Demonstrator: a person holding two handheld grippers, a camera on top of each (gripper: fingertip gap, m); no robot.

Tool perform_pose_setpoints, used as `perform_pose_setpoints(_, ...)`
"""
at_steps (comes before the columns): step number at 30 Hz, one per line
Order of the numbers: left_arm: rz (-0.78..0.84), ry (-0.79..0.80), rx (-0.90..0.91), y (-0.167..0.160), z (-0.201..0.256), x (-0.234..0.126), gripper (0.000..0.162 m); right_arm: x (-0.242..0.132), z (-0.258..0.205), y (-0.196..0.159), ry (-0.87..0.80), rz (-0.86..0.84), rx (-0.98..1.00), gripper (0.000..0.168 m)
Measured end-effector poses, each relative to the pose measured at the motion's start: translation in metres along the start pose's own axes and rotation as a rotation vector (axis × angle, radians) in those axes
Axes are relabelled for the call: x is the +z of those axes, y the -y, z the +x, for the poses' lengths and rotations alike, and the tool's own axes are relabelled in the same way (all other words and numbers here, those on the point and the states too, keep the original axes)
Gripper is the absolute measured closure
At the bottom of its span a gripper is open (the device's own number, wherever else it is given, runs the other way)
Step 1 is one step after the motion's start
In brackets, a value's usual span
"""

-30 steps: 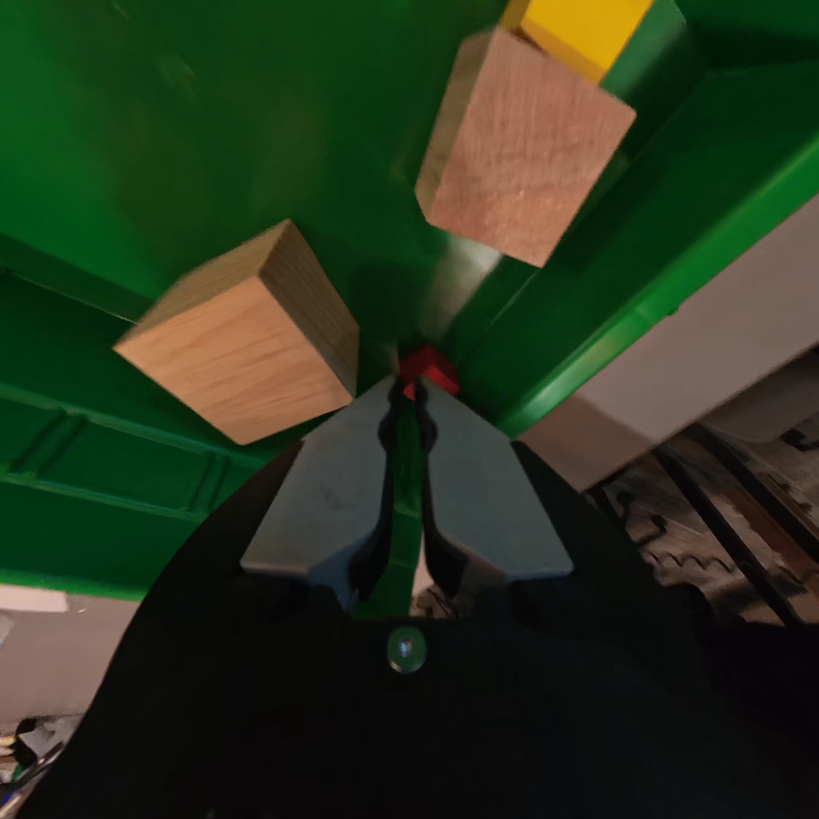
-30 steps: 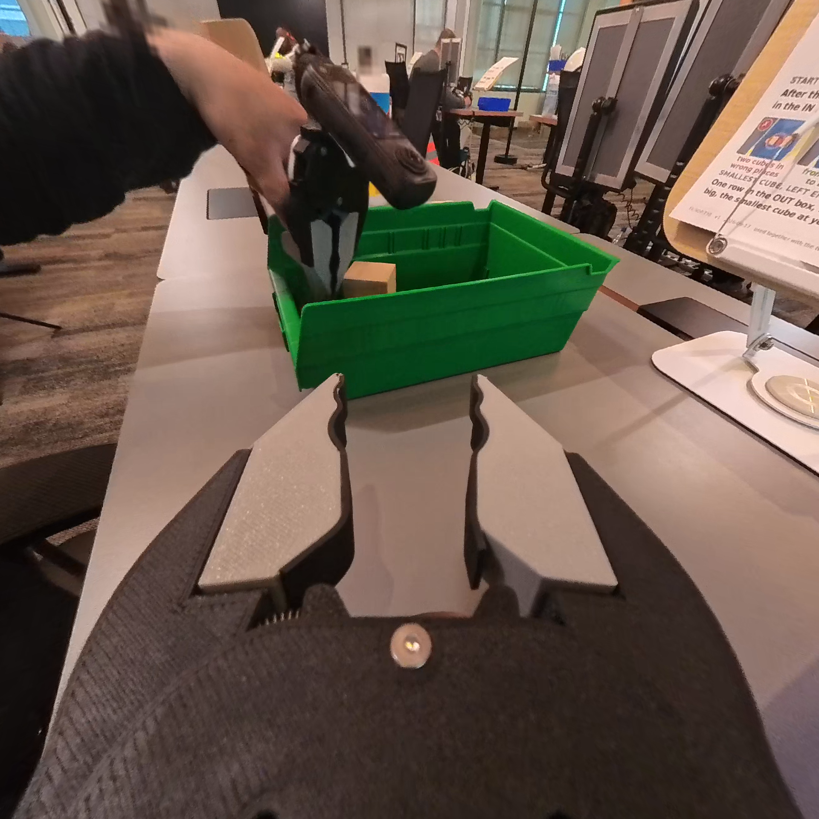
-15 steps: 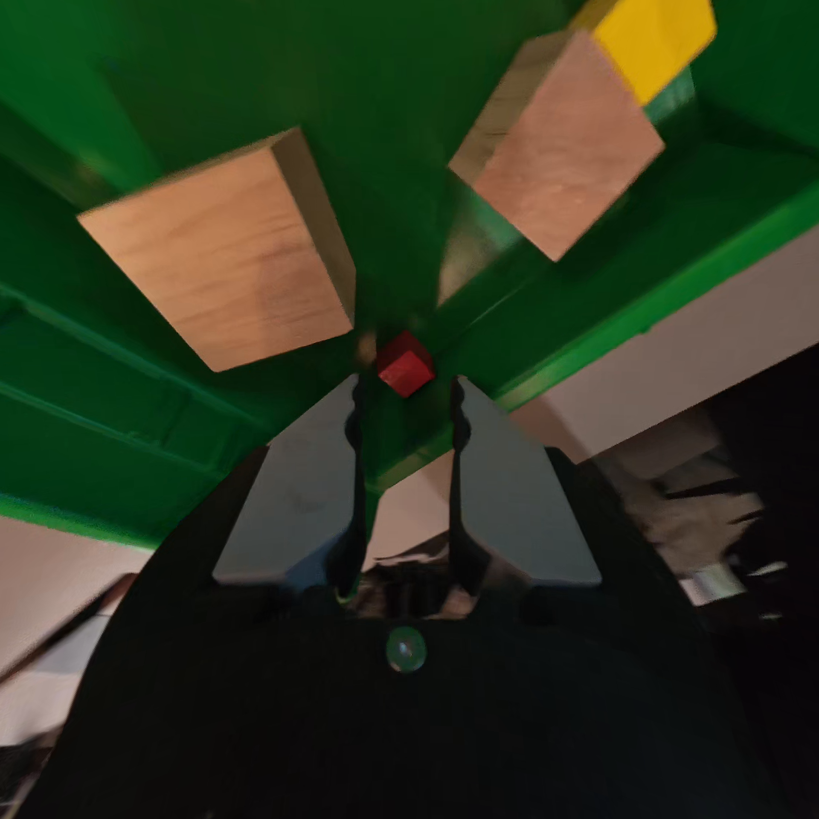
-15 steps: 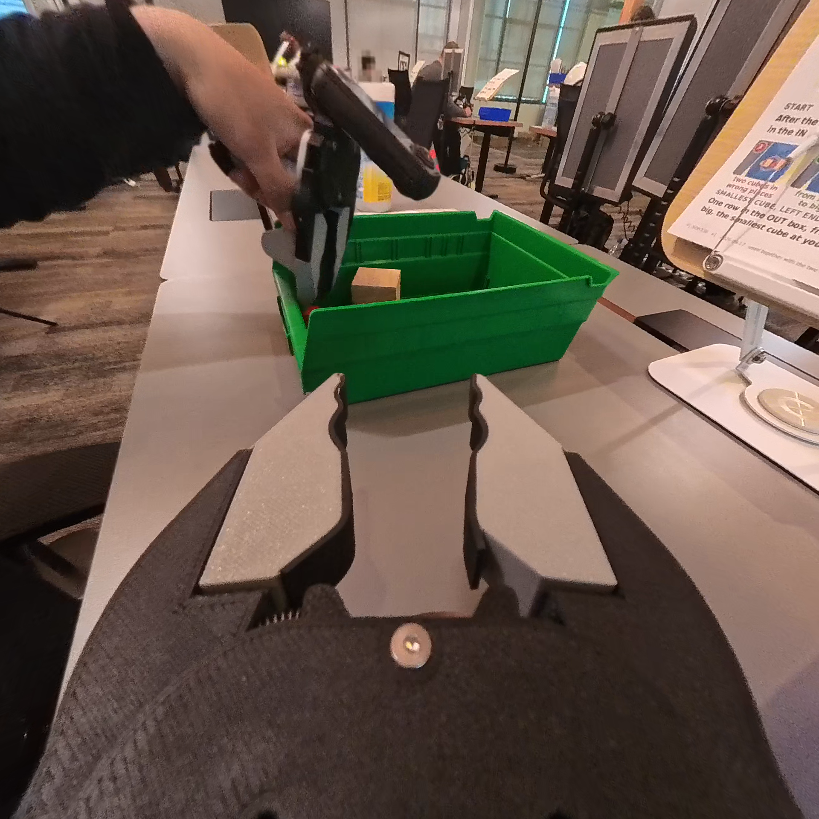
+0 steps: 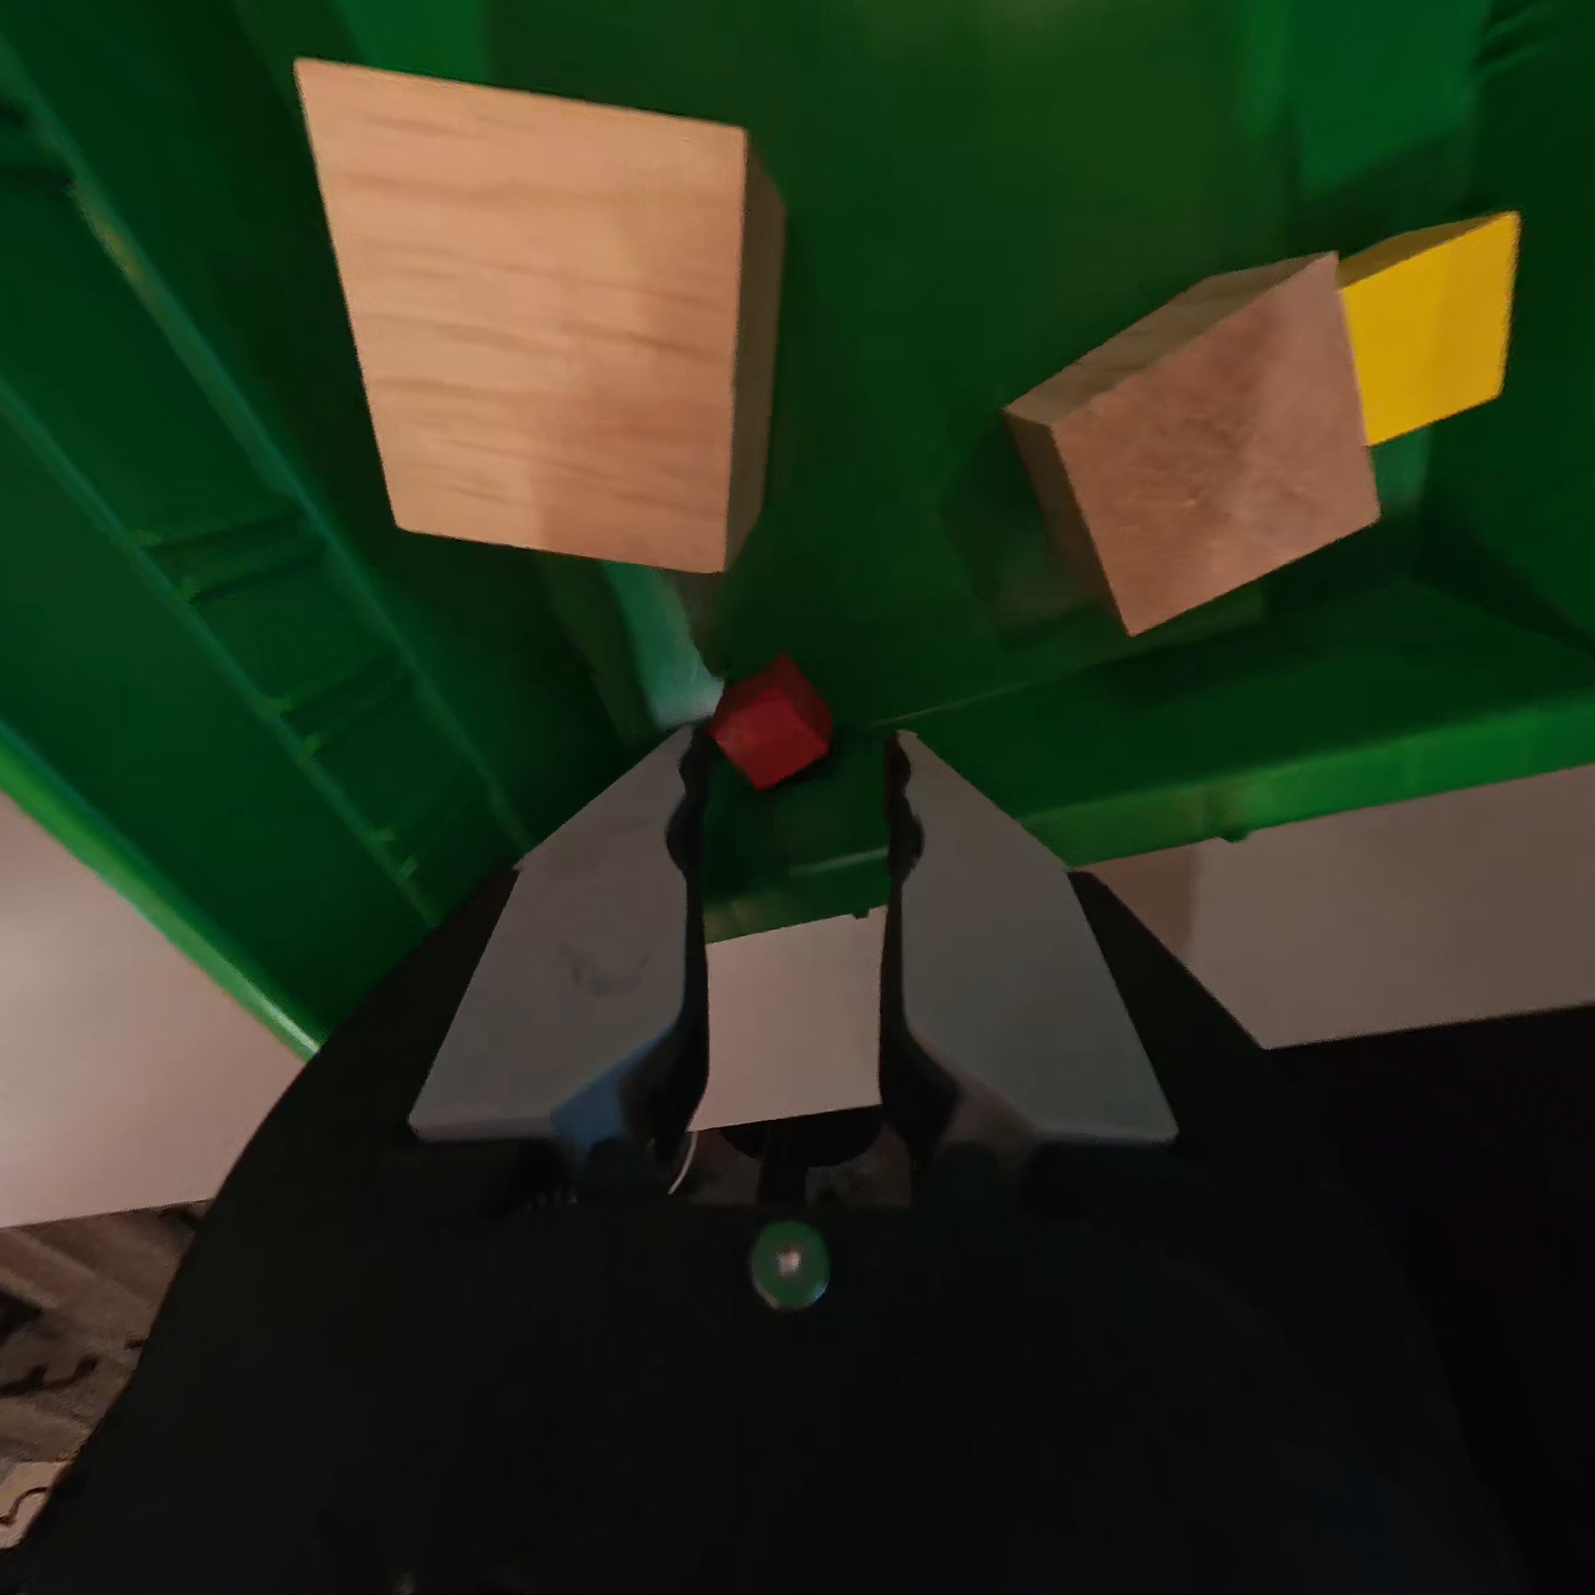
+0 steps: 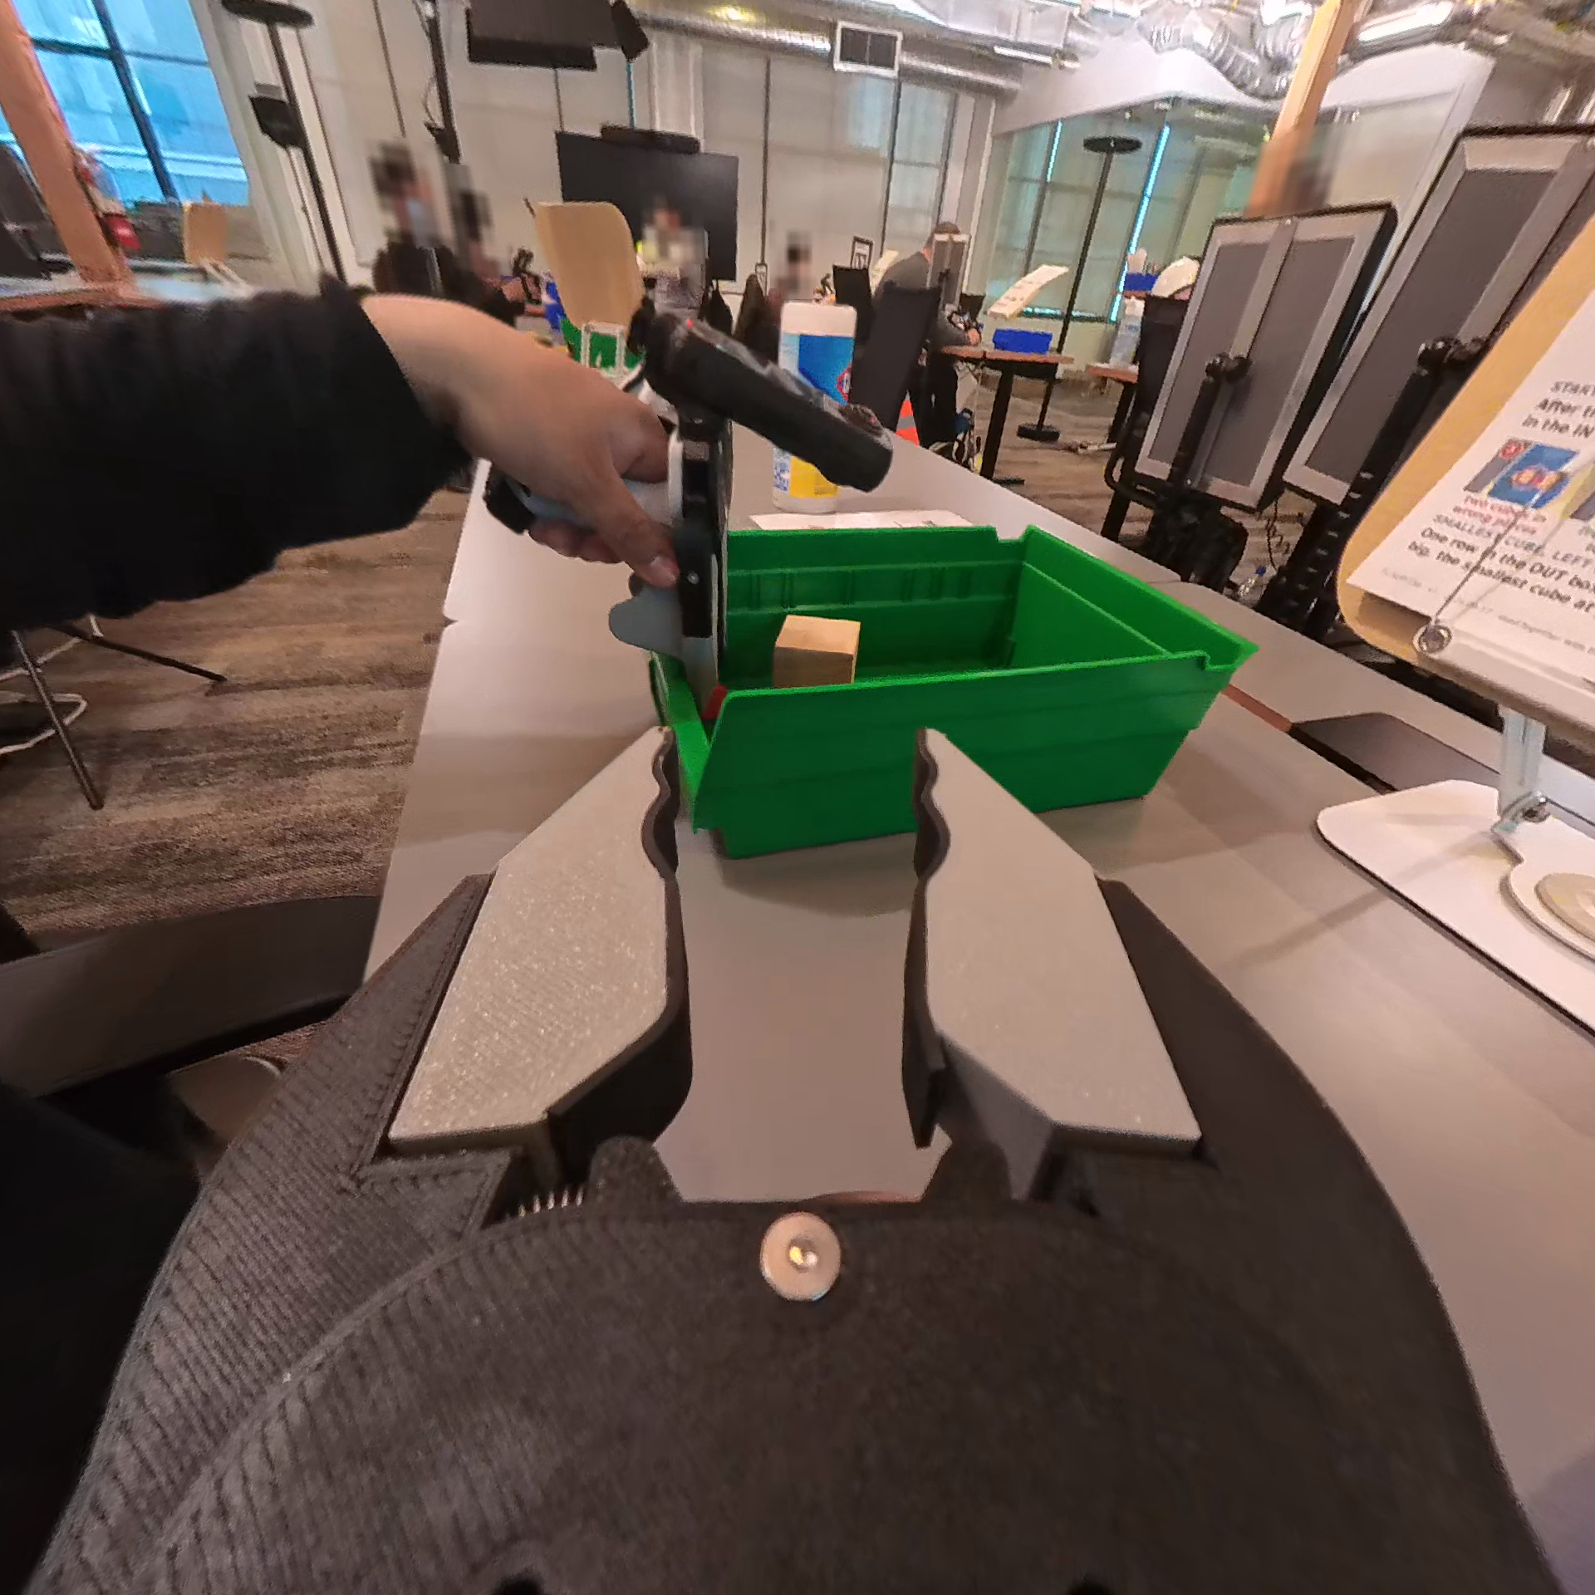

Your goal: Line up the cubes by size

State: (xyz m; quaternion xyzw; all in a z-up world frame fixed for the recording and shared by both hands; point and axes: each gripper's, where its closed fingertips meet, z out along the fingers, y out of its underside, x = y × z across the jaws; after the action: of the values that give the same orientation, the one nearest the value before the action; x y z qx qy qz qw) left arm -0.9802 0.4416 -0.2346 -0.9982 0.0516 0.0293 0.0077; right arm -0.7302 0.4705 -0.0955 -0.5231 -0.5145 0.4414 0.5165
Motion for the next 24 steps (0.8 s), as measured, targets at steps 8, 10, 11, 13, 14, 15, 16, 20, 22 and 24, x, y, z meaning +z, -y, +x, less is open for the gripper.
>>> perform_pose_setpoints(8,0.064,-0.09,-0.039,0.002,0.009,0.007,0.136,-0.004,-0.002,0.003,-0.016,0.007,-0.048,0.119)
perform_pose_setpoints(10,0.085,-0.052,-0.002,0.002,0.006,0.005,0.136,-0.002,0.001,-0.002,-0.017,-0.012,-0.035,0.119)
perform_pose_setpoints(11,0.105,-0.033,0.01,0.004,0.003,0.002,0.136,-0.001,0.003,-0.005,-0.016,-0.026,-0.028,0.119)
perform_pose_setpoints(13,0.185,-0.029,0.012,0.011,0.001,-0.011,0.136,0.002,0.006,-0.012,-0.017,-0.056,-0.018,0.118)
perform_pose_setpoints(14,0.242,-0.028,0.02,0.017,0.0,-0.02,0.137,0.003,0.008,-0.016,-0.017,-0.073,-0.017,0.118)
perform_pose_setpoints(15,0.304,-0.023,0.038,0.023,0.0,-0.03,0.136,0.004,0.009,-0.02,-0.01,-0.093,-0.013,0.118)
perform_pose_setpoints(16,0.371,-0.015,0.054,0.028,0.001,-0.041,0.136,0.005,0.011,-0.024,-0.002,-0.111,-0.003,0.119)
perform_pose_setpoints(20,0.75,-0.058,0.248,0.063,0.034,-0.097,0.137,0.007,0.016,-0.033,0.075,-0.15,0.121,0.119)
perform_pose_setpoints(22,0.964,-0.079,0.355,0.078,0.058,-0.129,0.136,0.008,0.016,-0.031,0.151,-0.147,0.228,0.12)
perform_pose_setpoints(24,1.18,-0.136,0.505,0.084,0.093,-0.158,0.137,0.008,0.014,-0.022,0.238,-0.136,0.351,0.12)
